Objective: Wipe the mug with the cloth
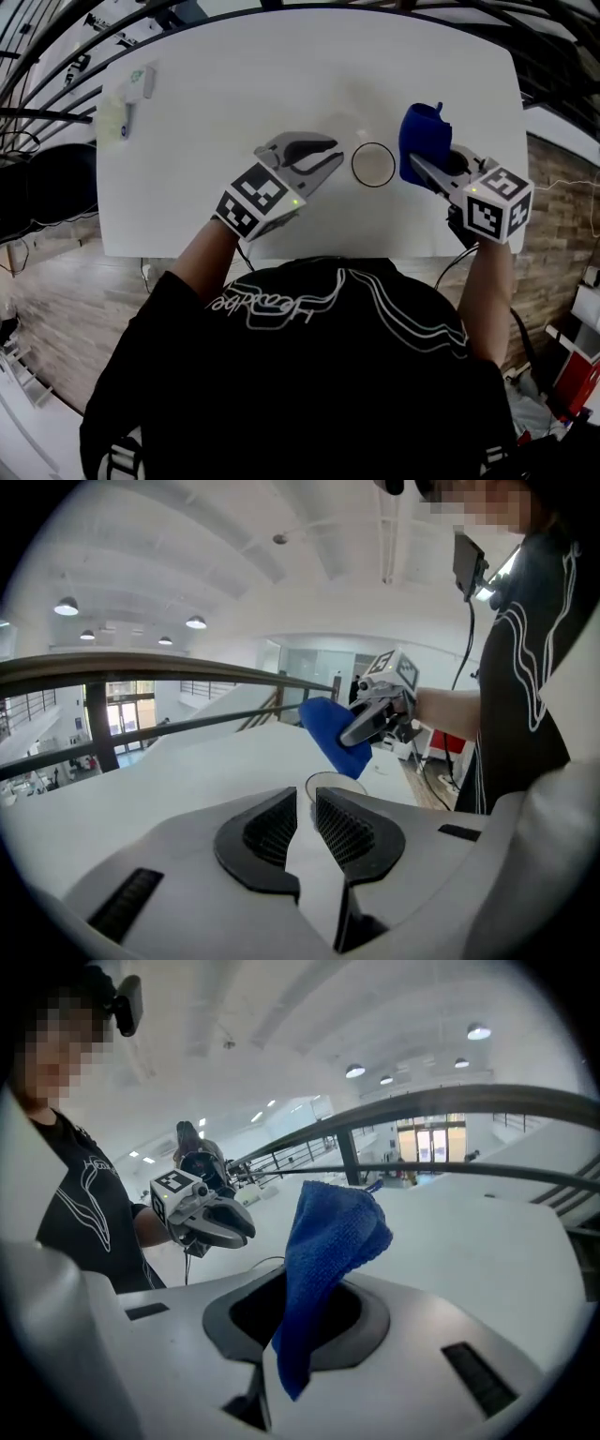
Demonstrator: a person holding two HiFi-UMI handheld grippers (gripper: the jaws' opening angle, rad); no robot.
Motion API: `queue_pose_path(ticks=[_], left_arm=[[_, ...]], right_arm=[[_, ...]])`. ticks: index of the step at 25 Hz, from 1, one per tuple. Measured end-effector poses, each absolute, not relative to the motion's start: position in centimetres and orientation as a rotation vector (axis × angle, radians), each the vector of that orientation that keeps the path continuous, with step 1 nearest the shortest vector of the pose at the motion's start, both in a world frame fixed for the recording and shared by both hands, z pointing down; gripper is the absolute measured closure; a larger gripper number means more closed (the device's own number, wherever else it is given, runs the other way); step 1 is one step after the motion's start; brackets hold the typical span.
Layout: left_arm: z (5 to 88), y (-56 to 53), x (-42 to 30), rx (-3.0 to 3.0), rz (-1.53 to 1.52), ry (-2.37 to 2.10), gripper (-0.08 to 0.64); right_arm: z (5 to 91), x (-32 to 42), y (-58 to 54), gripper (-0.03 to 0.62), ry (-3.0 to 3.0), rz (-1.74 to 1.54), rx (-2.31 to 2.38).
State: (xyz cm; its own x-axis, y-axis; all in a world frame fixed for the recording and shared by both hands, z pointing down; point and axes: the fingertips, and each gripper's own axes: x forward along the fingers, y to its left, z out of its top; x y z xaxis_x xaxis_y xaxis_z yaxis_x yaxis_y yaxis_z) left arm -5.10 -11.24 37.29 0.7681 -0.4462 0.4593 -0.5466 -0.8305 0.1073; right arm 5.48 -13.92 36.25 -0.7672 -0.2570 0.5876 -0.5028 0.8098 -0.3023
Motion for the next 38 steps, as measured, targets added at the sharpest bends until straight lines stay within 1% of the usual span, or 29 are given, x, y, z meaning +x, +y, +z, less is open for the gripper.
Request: queue_pose_path(ticks=[4, 6, 12, 15, 19, 28, 38], left_arm=[[33.5, -7.6, -5.1, 2.749, 0.536, -0.767, 0.516], [31.7, -6.0, -5.0, 2.740, 0.503, -0.759, 0.551], [25.2, -1.8, -3.8, 2.732, 0.294, -0.699, 0.552], [23.0, -0.1, -3.6, 2.751, 0.247, -0.730, 0.552], [21.5, 2.1, -2.6, 2.768, 0.266, -0.795, 0.552], [19.1, 6.4, -0.6, 2.748, 0.186, -0.909, 0.552], [18.0, 9.7, -0.5, 2.725, 0.151, -0.960, 0.552]], right_arm=[[31.5, 5.0, -9.5, 0.541, -2.536, 0.517, 0.676], [29.1, 4.6, -7.4, 0.541, -2.587, 0.487, 0.715], [24.2, 3.5, -2.2, 0.541, -2.738, 0.482, 0.754], [22.7, 3.4, -0.4, 0.541, -2.785, 0.493, 0.758], [21.5, 4.2, 1.3, 0.541, -2.806, 0.512, 0.736], [20.6, 5.7, 6.5, 0.541, -2.844, 0.521, 0.681], [20.2, 5.6, 10.0, 0.541, -2.868, 0.517, 0.645]])
